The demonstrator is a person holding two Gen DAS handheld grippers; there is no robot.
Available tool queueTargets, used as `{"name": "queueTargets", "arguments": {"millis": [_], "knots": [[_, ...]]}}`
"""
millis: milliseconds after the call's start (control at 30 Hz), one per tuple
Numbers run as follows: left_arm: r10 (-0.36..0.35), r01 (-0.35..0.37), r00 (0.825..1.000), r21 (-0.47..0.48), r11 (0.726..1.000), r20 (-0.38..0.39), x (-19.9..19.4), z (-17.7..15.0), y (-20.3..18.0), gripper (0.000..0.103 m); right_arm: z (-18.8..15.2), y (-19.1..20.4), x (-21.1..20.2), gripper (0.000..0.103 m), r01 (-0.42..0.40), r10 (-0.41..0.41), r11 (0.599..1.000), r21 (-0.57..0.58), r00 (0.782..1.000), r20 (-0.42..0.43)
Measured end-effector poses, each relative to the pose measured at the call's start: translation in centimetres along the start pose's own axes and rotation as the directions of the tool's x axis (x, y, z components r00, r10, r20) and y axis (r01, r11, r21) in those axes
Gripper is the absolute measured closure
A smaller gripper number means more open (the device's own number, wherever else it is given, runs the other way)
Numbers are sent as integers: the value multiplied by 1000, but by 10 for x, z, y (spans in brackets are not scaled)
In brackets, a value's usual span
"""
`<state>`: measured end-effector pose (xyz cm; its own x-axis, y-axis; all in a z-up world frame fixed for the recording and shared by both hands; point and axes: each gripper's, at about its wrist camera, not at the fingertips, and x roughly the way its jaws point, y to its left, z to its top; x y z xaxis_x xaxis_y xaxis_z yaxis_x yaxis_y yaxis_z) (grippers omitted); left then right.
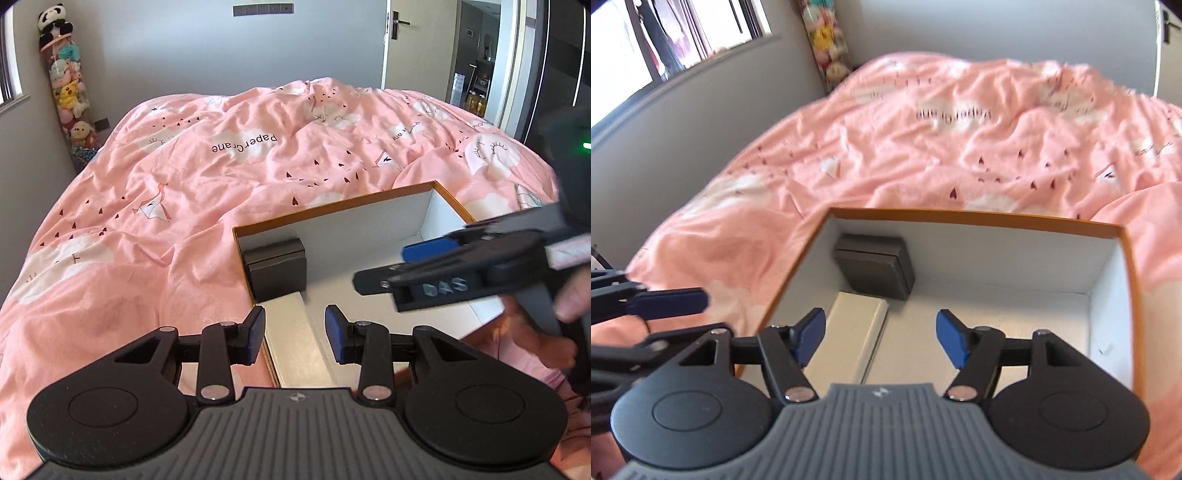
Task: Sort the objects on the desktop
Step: 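Withdraw both grippers from the orange box toward the item pile, then grasp the pink-and-green fluffy pompom with the right gripper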
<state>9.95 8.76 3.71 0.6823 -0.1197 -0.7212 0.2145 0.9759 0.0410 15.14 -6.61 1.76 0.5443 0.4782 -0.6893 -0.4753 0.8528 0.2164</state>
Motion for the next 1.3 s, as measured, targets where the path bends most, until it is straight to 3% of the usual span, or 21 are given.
{"name": "queueTargets", "arguments": {"millis": [100,300,500,700,1000,1200,1300], "knots": [[19,-19,999,0,1000,34,-16,-10,-13,61,-26,10,-34,34,-14,14,1000,-11,999,40],[-50,51,998,-34,998,27,-39,-31,-33,59,-66,9,-70,35,3,-3,1000,5,999,34],[-107,104,993,-56,993,-45,-48,-57,-53,57,-91,-10,-84,35,15,-13,999,41,999,-49],[-169,169,979,-5,986,-111,-51,-73,-80,56,-117,-33,-98,35,1,13,994,111,992,-123],[-301,325,925,68,943,-233,-57,-93,-106,54,-142,-57,-123,35,-9,45,984,177,979,-199],[-310,350,905,100,931,-291,-51,-102,-118,55,-150,-54,-116,37,-77,130,974,215,961,-243],[-344,387,882,77,919,-321,-49,-103,-115,61,-152,-48,-108,37,-128,187,966,224,946,-265]]}}
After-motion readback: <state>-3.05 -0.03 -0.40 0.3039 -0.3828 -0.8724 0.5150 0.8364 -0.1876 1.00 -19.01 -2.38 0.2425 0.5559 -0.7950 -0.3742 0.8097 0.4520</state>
